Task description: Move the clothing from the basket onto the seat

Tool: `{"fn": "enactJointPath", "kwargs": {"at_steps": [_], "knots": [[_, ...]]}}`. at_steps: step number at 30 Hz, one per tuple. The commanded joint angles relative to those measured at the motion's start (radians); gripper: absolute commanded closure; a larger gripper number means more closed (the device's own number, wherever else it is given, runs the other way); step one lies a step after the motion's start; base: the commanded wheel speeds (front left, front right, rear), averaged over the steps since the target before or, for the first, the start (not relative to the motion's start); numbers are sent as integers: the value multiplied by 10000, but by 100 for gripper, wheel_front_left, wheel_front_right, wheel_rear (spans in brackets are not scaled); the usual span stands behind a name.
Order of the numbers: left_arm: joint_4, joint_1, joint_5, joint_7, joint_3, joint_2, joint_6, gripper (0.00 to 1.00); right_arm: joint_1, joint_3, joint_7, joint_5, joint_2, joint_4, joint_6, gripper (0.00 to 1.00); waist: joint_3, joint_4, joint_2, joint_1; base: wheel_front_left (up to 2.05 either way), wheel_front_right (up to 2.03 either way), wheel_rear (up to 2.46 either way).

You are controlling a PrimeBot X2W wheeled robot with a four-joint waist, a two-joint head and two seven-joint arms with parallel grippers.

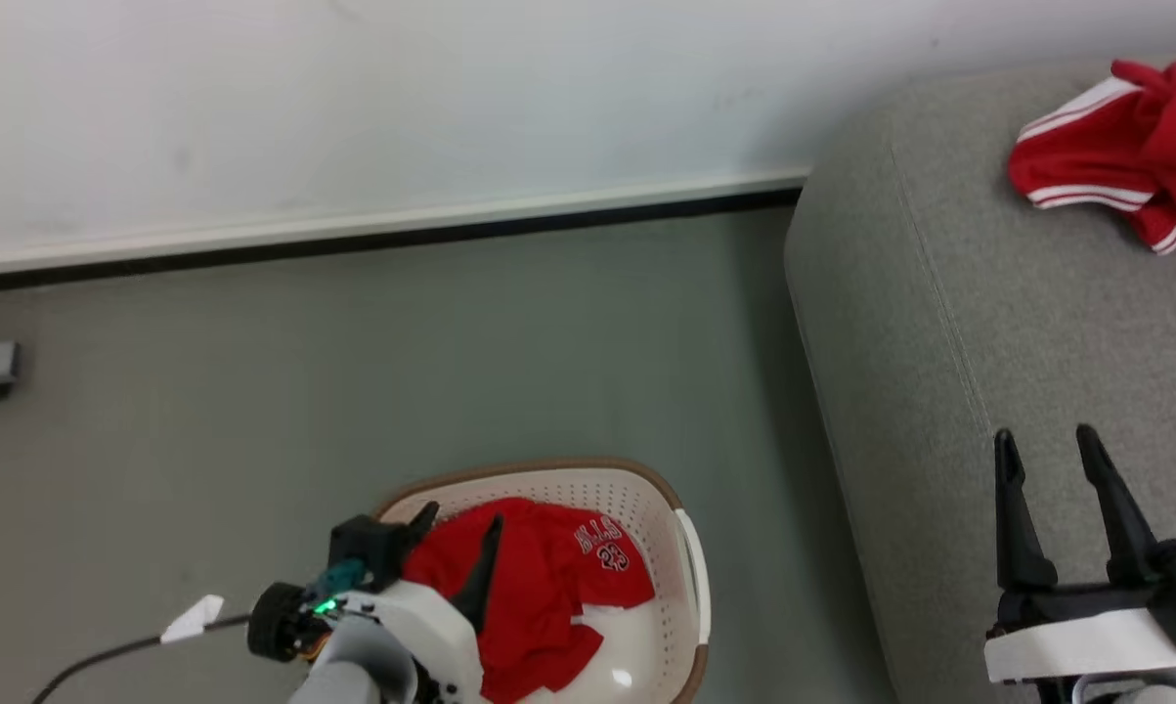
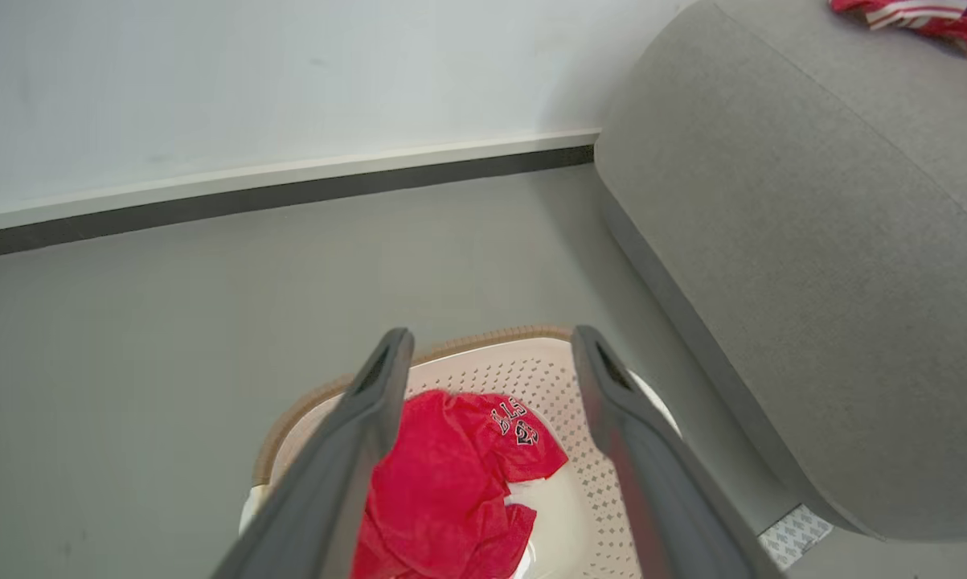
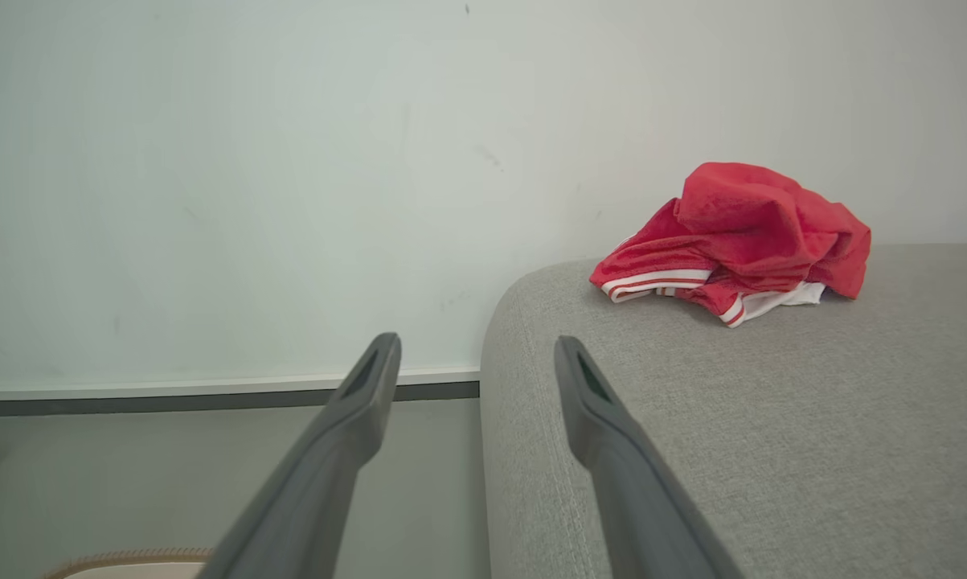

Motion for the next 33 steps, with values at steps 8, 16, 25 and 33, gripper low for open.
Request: {"fn": "enactJointPath", "kwargs": {"at_steps": [8, 16, 25, 33], "knots": [[1733, -1897, 82, 1954, -377, 332, -70, 0, -921, 261, 8, 512, 0, -1088, -20, 0, 2495, -1224, -1, -2, 0, 0, 0], [2914, -3354, 92, 2806, -527, 413, -62, 0, -1491, 536, 9, 504, 1, -2122, -20, 0, 4067, -1419, -1, -2, 0, 0, 0], [4116, -5007, 102, 2706, -559, 334, 347, 0, -1873, 856, 8, 32, 0, -4233, -20, 0, 5739, -1431, -1, -2, 0, 0, 0], [5056, -6172, -176, 2235, -402, 137, 1209, 0, -1773, 748, 9, -189, 0, -5008, -20, 0, 6597, -1302, -1, -2, 0, 0, 0]]}}
